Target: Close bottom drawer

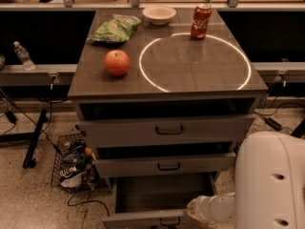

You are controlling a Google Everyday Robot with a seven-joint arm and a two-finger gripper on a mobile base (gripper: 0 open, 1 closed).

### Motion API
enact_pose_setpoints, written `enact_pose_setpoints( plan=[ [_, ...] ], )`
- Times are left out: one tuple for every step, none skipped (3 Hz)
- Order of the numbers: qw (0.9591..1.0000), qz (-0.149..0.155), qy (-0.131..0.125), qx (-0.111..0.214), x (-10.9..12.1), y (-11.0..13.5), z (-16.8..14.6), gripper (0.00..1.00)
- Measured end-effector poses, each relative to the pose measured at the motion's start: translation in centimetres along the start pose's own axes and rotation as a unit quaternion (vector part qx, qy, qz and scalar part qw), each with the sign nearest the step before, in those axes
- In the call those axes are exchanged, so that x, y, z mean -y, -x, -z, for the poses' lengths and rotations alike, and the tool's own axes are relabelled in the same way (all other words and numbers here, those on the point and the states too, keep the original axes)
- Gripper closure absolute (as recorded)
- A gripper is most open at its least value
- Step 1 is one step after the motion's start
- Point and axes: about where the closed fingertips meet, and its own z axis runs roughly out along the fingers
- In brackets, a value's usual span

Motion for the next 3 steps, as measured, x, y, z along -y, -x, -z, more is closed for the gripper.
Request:
enact_pose_setpoints(
  plan=[
    [0.9986,-0.008,-0.050,0.012,2.1,1.1,3.5,1.00],
    [0.9981,-0.023,-0.057,0.011,1.9,1.0,4.2,1.00],
    [0.9994,-0.029,-0.021,0.000,-0.4,0.1,2.6,1.00]
  ],
)
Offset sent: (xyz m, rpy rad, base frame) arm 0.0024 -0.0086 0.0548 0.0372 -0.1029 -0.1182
